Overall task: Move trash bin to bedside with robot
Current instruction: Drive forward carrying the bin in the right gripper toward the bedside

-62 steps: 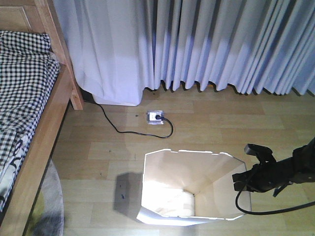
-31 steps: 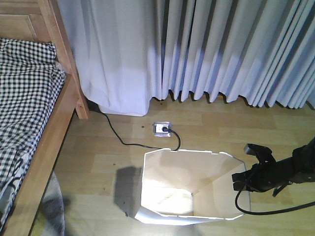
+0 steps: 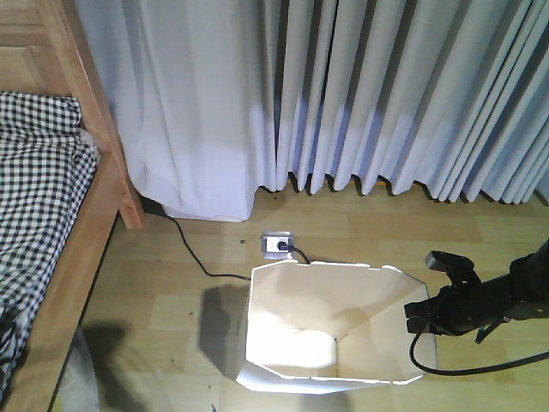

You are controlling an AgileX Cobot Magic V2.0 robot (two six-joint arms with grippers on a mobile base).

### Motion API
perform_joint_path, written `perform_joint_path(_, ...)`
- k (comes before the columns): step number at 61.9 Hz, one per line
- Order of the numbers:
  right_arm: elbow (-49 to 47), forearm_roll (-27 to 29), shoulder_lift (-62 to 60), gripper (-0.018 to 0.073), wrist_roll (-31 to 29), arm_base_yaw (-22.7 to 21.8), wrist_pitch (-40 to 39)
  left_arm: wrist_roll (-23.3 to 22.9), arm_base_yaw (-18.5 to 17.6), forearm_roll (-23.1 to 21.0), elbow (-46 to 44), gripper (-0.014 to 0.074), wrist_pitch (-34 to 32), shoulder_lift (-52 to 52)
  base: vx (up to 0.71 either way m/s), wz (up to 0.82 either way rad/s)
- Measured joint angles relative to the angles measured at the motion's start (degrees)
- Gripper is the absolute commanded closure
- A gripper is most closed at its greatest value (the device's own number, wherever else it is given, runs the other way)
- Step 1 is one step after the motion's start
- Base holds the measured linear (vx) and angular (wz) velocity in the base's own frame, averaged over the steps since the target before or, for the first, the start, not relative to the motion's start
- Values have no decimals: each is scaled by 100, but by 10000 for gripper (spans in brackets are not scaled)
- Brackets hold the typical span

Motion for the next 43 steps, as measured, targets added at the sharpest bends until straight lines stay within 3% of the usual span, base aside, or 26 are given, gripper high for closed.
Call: perform_joint_path(43, 0, 0, 0, 564, 0, 0, 0, 0, 0, 0, 0, 602, 0, 0, 14, -1)
